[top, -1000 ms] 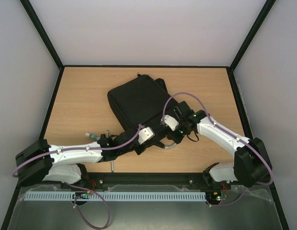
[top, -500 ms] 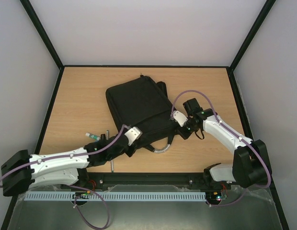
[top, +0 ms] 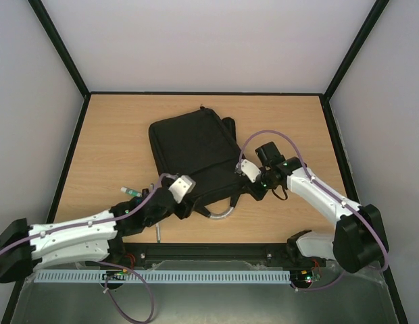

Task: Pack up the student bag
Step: Zip the student bag at the center of the board, then move the student bag to the center of the board.

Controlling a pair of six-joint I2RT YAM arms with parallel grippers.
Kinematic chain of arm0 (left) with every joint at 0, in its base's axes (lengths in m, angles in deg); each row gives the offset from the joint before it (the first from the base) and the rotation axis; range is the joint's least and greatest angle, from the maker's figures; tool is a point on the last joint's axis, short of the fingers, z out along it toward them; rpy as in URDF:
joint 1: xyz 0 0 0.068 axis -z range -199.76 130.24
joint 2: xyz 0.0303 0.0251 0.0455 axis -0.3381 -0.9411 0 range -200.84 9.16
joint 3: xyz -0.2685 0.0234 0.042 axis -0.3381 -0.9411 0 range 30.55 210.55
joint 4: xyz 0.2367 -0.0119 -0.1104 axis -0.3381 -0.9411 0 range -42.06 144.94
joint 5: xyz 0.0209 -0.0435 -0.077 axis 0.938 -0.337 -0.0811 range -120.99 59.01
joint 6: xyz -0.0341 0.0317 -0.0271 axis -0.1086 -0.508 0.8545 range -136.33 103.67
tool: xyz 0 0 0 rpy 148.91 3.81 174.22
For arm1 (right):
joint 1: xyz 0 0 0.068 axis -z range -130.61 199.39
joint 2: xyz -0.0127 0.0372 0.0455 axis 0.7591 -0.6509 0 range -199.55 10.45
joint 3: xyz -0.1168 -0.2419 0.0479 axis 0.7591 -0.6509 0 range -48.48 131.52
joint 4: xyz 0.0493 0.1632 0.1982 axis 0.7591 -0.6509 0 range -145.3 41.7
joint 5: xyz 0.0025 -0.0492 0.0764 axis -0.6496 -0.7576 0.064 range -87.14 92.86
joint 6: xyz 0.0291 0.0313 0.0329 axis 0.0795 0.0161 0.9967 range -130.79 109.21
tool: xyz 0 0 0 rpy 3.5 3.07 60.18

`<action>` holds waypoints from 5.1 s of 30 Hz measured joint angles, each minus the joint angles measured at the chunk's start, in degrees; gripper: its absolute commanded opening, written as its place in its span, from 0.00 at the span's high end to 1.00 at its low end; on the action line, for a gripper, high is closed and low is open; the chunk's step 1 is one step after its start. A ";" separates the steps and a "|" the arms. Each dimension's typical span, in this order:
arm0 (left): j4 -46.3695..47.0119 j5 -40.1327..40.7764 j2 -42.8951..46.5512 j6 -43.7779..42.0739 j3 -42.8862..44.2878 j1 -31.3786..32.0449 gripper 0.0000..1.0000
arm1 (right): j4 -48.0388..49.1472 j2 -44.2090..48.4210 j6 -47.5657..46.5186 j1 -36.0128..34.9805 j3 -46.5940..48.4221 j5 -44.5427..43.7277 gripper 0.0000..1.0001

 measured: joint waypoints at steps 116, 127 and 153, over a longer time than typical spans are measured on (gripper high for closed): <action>-6.62 9.66 -18.40 1.75 15.87 8.83 0.12 | 5.60 1.70 8.50 3.65 2.99 -5.40 0.51; -12.70 10.49 -3.80 11.91 13.92 -12.09 0.01 | 7.34 5.68 11.56 3.85 -0.87 -2.91 0.48; -6.86 -12.15 -26.84 23.34 18.45 -57.61 0.01 | 7.39 4.55 11.32 3.85 -1.73 -0.20 0.24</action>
